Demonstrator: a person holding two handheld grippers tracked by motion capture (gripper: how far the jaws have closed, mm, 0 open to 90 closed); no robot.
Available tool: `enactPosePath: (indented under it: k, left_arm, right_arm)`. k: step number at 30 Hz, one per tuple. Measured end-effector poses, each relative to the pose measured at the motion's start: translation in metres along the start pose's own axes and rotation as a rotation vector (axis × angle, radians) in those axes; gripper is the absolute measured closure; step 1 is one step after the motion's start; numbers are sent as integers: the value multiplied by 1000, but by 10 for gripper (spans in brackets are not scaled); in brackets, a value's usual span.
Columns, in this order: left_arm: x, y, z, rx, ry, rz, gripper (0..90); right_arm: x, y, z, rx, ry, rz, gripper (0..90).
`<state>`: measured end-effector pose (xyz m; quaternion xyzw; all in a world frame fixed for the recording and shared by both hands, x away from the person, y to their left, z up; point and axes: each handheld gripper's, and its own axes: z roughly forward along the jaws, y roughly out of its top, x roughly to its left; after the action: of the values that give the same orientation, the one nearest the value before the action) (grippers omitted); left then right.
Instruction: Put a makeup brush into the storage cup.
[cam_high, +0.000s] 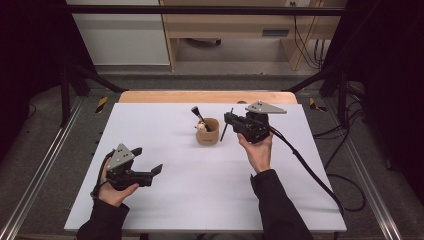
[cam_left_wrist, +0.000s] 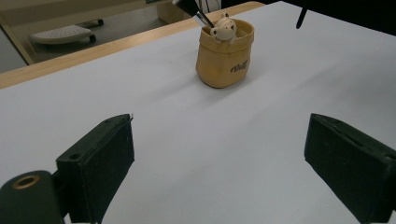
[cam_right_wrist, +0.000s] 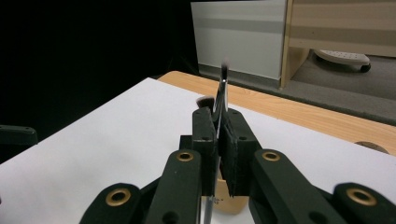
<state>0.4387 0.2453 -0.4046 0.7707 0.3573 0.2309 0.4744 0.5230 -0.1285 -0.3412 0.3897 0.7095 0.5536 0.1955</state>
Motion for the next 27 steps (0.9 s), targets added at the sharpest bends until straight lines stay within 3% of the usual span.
enactPosePath:
  k: [27]
  left_arm:
    - [1,0,1,4,-8,5,77]
  right_arm:
    - [-10,13,26,-12,-57,-3,849]
